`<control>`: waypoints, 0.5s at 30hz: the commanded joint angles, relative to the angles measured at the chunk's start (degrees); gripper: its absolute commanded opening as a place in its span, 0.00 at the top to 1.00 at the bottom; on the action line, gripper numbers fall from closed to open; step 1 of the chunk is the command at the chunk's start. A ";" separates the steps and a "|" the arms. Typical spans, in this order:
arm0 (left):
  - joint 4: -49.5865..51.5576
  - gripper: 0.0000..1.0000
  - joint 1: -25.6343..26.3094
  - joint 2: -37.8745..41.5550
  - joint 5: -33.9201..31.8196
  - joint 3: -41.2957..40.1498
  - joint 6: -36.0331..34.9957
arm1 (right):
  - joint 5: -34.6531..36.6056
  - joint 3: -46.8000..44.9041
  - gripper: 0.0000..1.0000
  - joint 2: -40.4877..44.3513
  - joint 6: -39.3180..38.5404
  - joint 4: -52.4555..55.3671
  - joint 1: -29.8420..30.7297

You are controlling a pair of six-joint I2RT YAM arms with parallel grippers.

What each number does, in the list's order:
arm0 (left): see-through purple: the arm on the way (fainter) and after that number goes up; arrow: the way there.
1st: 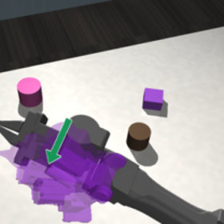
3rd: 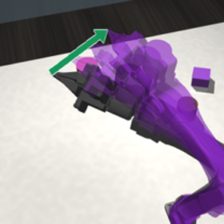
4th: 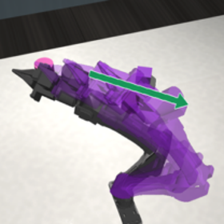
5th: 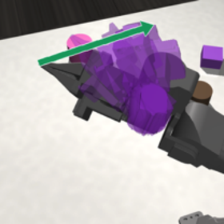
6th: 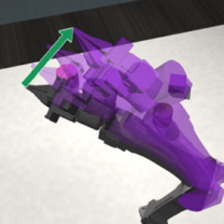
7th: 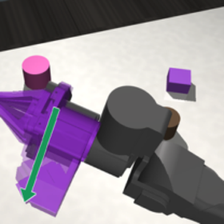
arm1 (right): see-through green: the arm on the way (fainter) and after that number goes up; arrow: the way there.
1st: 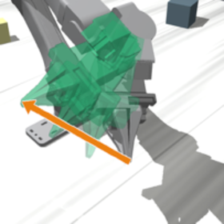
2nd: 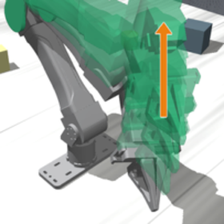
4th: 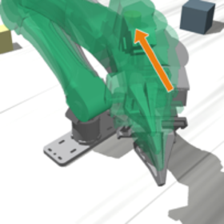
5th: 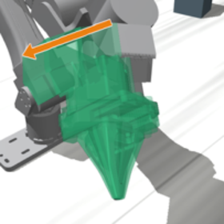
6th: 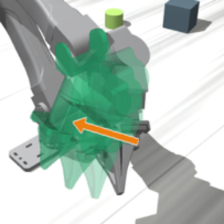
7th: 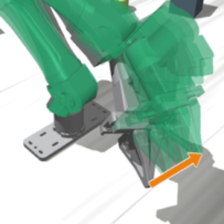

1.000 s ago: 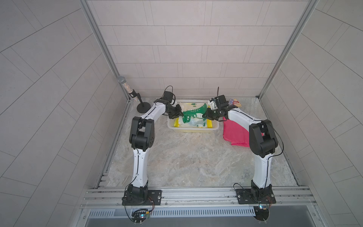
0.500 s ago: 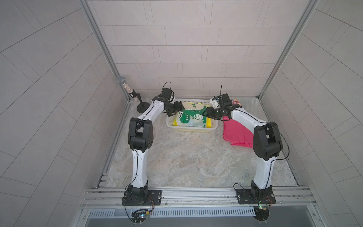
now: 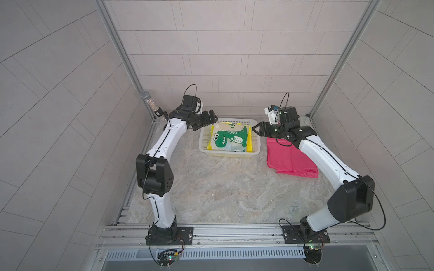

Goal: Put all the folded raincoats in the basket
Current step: Move the raincoat to the center of the board.

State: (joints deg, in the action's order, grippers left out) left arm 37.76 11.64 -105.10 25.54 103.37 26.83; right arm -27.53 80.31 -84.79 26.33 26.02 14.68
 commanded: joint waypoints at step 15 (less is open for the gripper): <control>-12.81 0.00 -3.67 24.53 0.13 -33.35 6.36 | 5.32 -20.47 0.45 16.20 -2.87 8.92 -19.29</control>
State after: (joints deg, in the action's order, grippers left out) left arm 22.68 7.88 -80.95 24.84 71.81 32.58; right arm -22.00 60.38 -66.63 24.75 31.24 -3.25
